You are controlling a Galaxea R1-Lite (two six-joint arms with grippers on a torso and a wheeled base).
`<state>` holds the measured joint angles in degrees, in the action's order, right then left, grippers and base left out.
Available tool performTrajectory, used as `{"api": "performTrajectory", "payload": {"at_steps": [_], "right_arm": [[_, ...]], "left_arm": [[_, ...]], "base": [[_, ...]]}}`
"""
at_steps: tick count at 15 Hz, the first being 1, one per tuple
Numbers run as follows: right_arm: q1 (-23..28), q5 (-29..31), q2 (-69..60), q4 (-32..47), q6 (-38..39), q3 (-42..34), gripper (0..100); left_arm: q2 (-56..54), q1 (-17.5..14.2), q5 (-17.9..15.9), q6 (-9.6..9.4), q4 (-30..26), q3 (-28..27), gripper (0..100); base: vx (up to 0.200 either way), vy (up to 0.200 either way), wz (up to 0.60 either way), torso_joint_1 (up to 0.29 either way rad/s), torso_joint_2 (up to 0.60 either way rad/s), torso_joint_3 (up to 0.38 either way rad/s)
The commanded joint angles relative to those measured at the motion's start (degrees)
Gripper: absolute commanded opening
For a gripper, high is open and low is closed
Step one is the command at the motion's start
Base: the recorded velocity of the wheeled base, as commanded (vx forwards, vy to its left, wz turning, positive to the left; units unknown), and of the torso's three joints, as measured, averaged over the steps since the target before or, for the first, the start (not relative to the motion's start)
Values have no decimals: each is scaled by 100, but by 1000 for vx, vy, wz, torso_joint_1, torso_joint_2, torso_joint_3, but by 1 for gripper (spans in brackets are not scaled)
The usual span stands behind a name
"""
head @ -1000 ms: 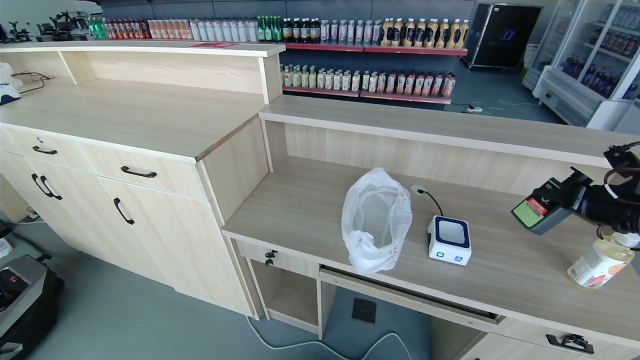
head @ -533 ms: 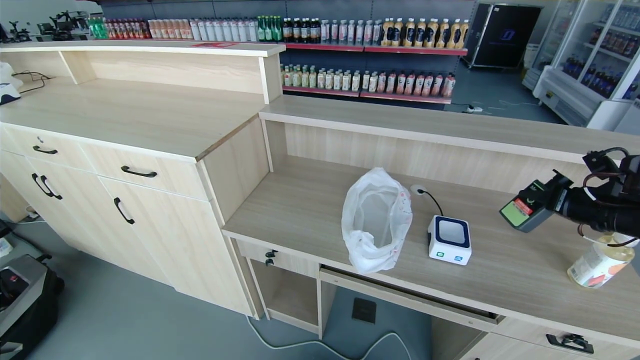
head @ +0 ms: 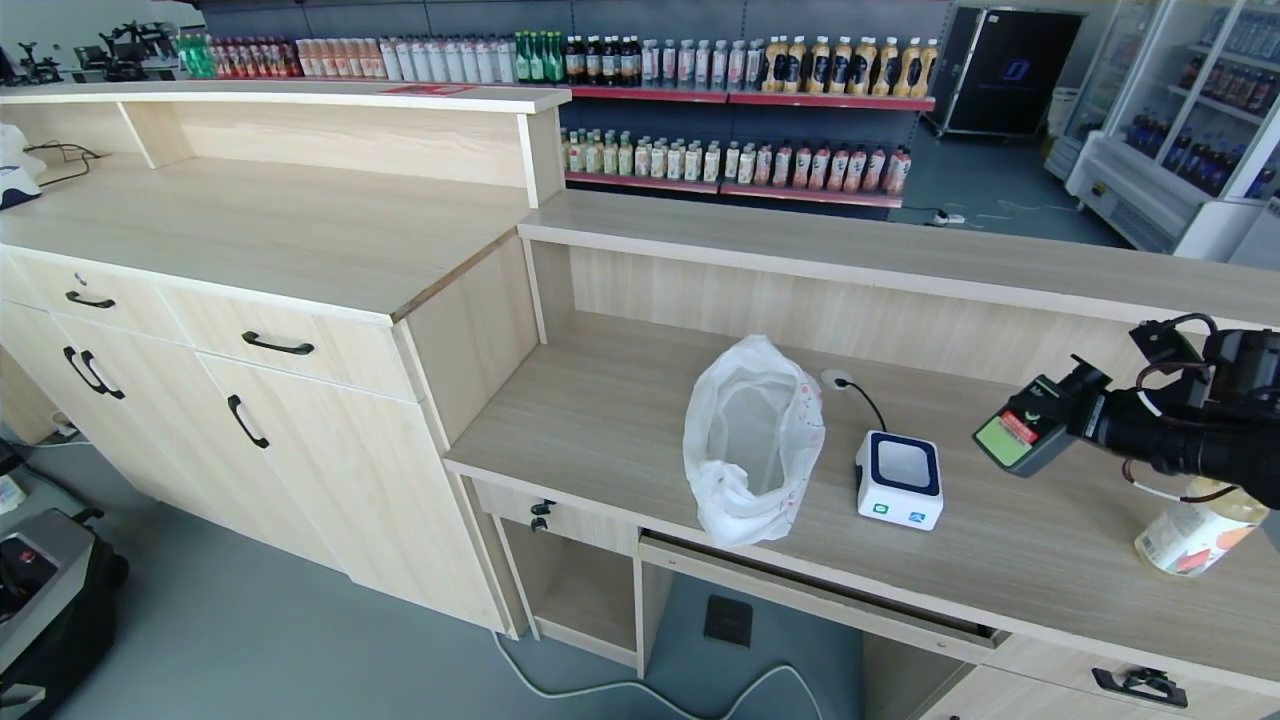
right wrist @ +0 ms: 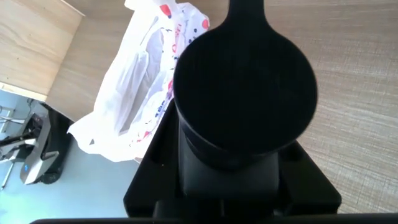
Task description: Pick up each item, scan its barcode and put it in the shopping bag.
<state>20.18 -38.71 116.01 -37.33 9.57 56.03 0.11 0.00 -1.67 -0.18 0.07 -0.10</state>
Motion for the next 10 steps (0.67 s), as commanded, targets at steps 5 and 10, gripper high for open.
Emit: {"api": "performTrajectory", "payload": {"at_steps": [5,10], "right_arm": [[-110,3,273,-82,10,180,0],[-172,3,397,-82,19,260,0]], "left_arm": [[-2,0,0,1,1,1,100],[-2,0,0,1,1,1,100]], "base": [[0,0,0,0,0,0],[0,0,0,0,0,0]]}}
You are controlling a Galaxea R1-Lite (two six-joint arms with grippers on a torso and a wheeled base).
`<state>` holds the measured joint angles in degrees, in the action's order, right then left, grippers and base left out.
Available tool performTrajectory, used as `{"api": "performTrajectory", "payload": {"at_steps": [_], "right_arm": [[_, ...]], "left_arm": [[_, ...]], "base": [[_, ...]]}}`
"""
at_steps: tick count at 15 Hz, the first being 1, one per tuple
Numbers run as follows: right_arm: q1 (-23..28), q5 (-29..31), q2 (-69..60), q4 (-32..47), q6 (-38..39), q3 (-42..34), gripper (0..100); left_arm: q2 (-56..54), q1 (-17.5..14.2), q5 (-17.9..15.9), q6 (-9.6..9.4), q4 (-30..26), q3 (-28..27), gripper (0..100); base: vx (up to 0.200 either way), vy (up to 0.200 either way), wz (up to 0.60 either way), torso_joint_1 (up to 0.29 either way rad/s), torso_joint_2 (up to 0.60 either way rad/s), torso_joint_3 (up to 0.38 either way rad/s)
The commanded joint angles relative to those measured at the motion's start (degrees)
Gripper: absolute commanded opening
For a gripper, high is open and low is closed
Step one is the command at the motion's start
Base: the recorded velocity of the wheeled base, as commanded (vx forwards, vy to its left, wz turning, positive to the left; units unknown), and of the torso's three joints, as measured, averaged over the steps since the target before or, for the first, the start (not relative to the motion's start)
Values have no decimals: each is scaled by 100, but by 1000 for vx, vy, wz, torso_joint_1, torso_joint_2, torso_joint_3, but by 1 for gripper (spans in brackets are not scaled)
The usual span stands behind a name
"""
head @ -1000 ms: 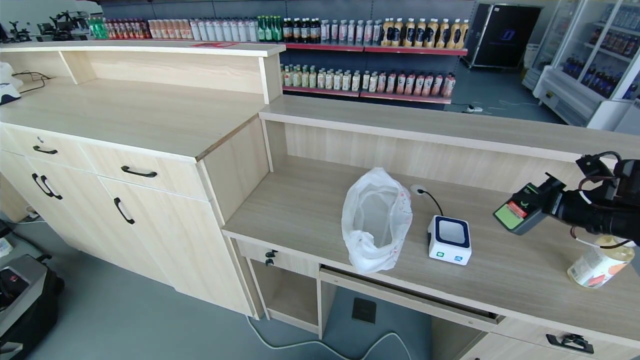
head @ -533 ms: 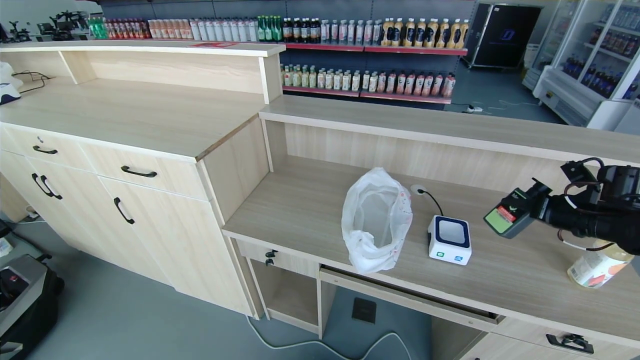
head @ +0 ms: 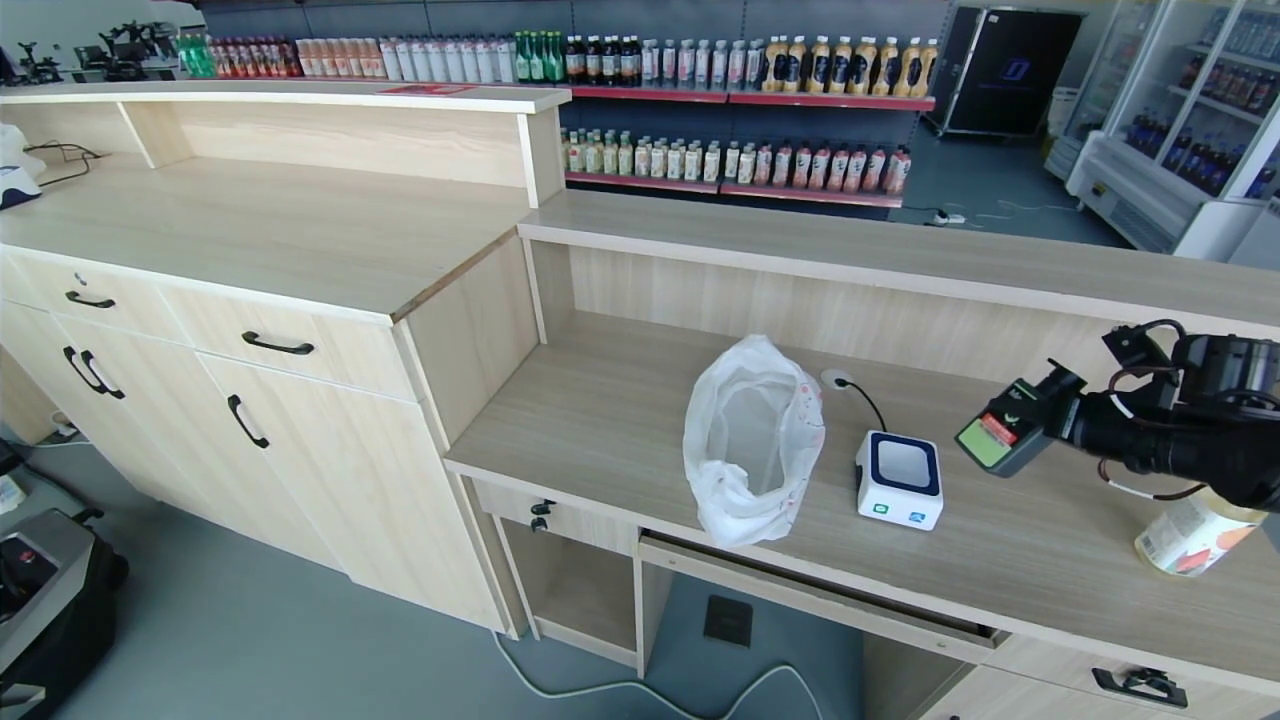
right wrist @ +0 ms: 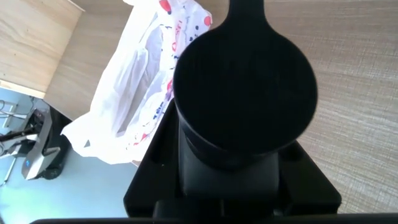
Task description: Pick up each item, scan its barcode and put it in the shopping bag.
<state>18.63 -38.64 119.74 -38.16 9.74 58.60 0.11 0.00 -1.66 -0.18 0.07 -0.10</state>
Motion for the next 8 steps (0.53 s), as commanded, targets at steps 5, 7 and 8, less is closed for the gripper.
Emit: {"api": "performTrajectory", "payload": {"at_steps": [5,7,8], "right_arm": [[-122,-3,129,-52,19,20,0],[-175,6,190,-183,28,20,0],[-184,6,208,-192,28,20,0]], "left_arm": [[-2,0,-1,1,1,1,100],[-2,0,-1,1,1,1,100],[-2,0,-1,1,1,1,100]], "base": [[0,0,0,0,0,0],[0,0,0,0,0,0],[0,0,0,0,0,0]]}}
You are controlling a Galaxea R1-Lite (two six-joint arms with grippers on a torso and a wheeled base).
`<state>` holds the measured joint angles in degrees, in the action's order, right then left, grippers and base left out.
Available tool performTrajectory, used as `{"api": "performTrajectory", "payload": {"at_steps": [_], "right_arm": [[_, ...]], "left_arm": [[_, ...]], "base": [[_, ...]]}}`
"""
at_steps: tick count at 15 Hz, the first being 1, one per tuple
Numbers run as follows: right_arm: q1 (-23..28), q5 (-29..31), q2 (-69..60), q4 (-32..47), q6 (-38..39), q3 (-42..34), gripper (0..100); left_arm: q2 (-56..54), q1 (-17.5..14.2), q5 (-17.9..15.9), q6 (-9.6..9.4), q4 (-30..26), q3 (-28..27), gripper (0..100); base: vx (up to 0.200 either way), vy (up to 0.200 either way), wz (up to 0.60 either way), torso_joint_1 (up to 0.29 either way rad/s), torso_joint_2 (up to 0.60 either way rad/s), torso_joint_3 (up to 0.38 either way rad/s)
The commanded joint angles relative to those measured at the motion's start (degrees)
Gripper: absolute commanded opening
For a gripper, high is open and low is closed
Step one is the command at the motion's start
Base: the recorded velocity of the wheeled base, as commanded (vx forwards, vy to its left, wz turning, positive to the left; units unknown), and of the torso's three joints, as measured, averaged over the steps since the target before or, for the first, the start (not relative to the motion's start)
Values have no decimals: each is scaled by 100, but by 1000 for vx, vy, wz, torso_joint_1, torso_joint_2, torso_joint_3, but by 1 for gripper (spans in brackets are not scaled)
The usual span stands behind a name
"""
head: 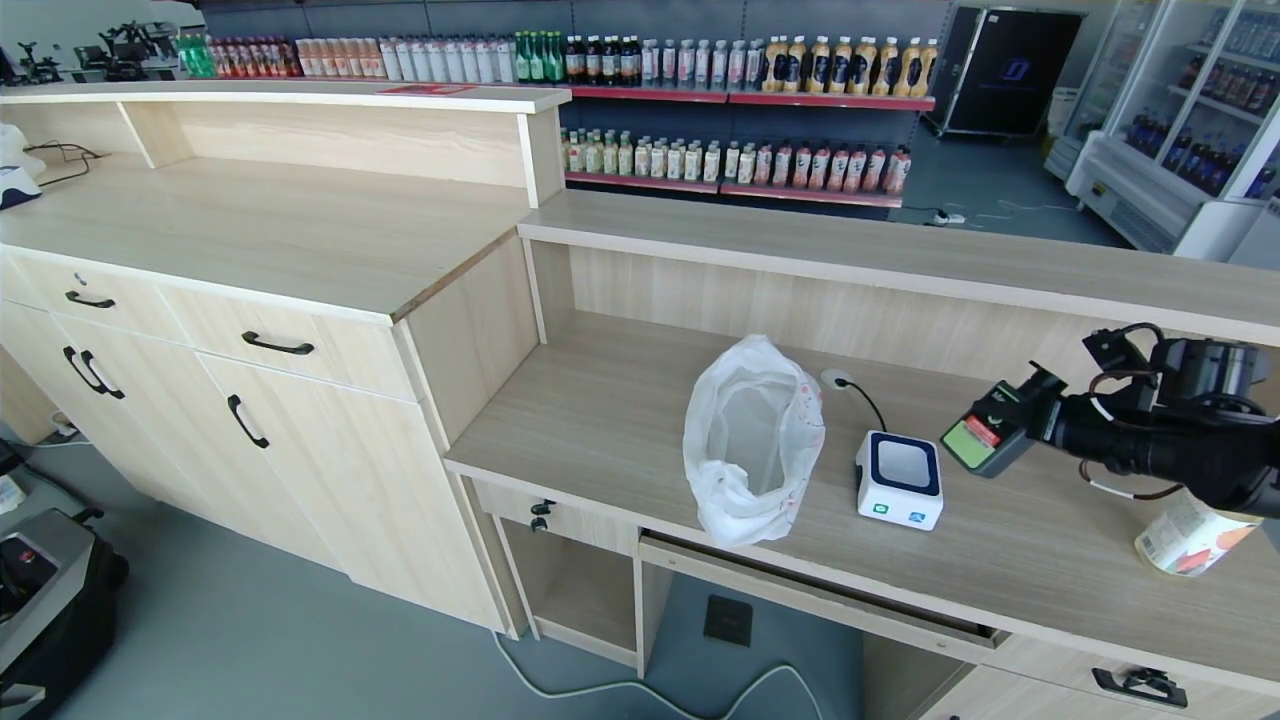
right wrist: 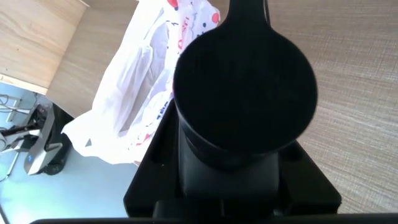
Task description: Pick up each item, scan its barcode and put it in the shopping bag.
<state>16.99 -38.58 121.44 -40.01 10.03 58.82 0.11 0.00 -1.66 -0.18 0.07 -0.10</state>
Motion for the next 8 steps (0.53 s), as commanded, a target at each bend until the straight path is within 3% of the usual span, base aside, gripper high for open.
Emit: {"api": "performTrajectory", "payload": {"at_steps": [1,8], "right_arm": [[-47,0,55,-16,-1,16,0],[-100,53,213,-7,-10,235,0]], "left_arm": [[-2,0,-1,1,1,1,100],[-2,0,-1,1,1,1,100]], "base": [[0,0,0,0,0,0],[0,0,0,0,0,0]]}}
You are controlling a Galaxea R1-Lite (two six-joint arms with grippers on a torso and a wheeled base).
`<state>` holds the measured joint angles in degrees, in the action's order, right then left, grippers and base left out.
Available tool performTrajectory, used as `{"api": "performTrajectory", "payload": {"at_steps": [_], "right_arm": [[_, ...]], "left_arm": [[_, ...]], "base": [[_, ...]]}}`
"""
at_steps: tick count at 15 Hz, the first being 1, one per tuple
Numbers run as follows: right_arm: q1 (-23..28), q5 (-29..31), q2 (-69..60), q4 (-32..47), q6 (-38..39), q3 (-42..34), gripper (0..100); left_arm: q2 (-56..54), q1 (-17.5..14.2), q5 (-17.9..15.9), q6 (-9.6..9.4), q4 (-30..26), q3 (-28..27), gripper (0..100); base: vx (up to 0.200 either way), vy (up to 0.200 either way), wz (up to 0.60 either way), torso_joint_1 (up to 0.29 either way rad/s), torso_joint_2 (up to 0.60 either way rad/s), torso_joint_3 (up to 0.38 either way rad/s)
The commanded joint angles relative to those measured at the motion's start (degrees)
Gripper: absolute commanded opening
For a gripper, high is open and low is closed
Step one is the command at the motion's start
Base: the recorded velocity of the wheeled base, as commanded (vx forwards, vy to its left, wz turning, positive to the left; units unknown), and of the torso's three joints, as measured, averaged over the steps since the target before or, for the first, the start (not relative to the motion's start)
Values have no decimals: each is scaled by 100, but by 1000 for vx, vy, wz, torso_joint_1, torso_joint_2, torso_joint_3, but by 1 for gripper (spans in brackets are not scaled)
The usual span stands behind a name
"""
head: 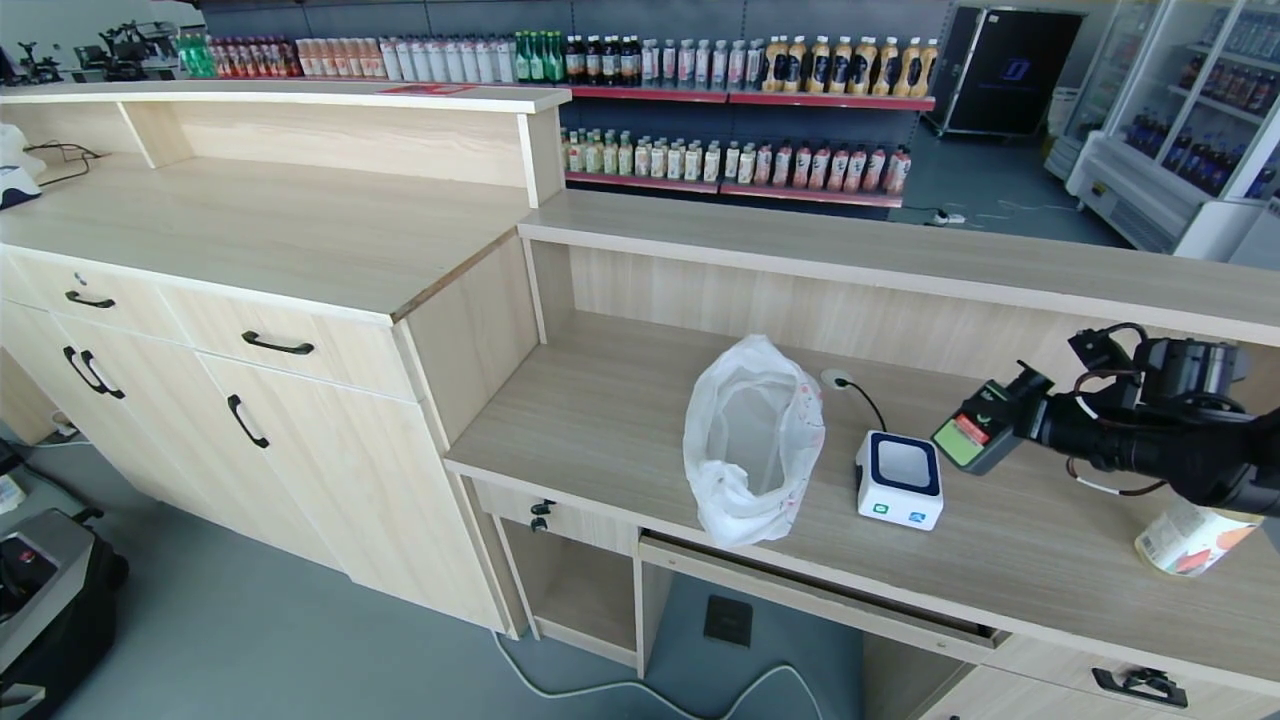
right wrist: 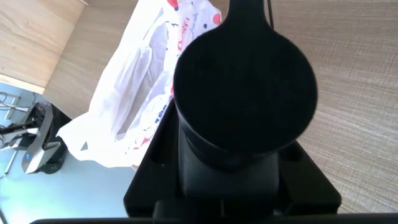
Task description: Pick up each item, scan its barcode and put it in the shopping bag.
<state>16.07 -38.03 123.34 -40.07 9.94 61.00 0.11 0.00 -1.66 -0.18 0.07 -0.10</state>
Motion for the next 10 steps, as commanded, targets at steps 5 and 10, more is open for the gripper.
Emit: {"api": "performTrajectory", "payload": {"at_steps": [5,10], "right_arm": [[-95,94,85,-10,0,70,0],[-95,103,32,-10,-18,87,0]], "left_arm": [[-2,0,-1,1,1,1,100],[-2,0,-1,1,1,1,100]], "base": [[0,0,0,0,0,0],[0,0,0,0,0,0]]}}
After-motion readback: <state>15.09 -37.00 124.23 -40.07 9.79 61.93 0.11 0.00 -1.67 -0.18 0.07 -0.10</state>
